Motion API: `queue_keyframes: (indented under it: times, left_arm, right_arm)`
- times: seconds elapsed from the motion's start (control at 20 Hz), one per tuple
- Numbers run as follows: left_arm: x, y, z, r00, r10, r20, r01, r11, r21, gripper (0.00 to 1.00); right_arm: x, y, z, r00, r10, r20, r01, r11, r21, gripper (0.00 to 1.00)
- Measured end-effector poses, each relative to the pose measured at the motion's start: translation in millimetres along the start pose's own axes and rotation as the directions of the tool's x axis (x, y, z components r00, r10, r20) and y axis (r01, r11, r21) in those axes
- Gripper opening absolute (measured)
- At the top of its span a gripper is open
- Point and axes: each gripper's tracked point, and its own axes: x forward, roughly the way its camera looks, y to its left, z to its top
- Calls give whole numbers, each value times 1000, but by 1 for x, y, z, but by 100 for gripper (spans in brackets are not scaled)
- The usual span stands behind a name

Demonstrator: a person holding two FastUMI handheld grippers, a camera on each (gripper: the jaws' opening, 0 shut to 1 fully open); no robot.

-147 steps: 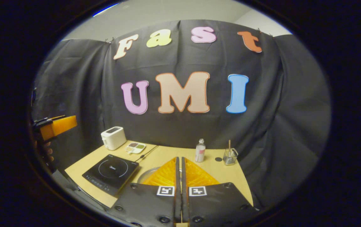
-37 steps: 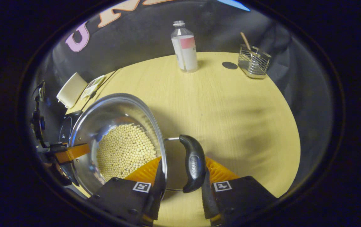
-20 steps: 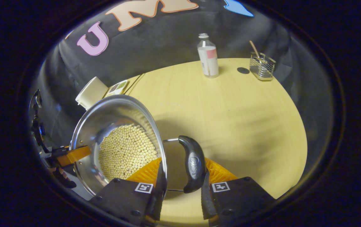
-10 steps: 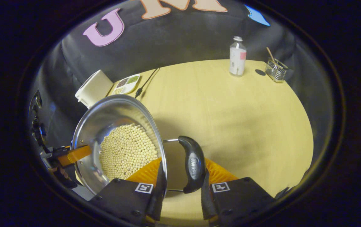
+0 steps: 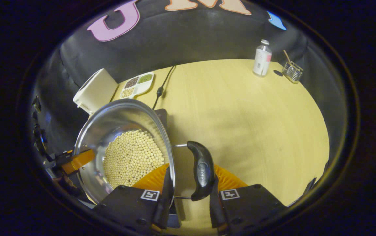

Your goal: First push the handle of the pot to place it horizontally, then grasp the pot with both hands and set it on the induction cooktop.

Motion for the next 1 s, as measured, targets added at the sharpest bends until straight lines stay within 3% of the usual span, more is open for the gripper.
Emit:
queue_keyframes:
  times: [0.25,0.4,0.45,0.5,0.8,0.9,1.0]
  left_arm:
    - [-3,27,2,999,32,44,-32,999,1,65]
    - [-3,28,1,998,38,45,-37,999,-9,64]
    - [-4,28,1,998,43,45,-43,999,-9,64]
    - [-5,28,1,998,46,46,-45,999,-17,66]
    - [-5,29,-4,997,81,16,-81,997,-8,66]
    - [-7,34,-10,986,163,-31,-162,986,28,75]
    - [-16,36,-6,971,240,-25,-237,968,85,91]
  right_arm:
    - [6,26,3,1000,-2,-4,2,1000,-7,48]
    - [8,27,0,1000,5,-13,-5,1000,-24,48]
    - [9,27,0,1000,13,-17,-13,1000,-17,53]
    - [9,26,0,1000,16,-15,-17,1000,-19,48]
    - [9,26,1,999,31,-10,-31,999,-17,48]
    - [11,26,2,999,48,-15,-48,999,-15,52]
    - [5,32,-4,995,98,-34,-97,995,29,58]
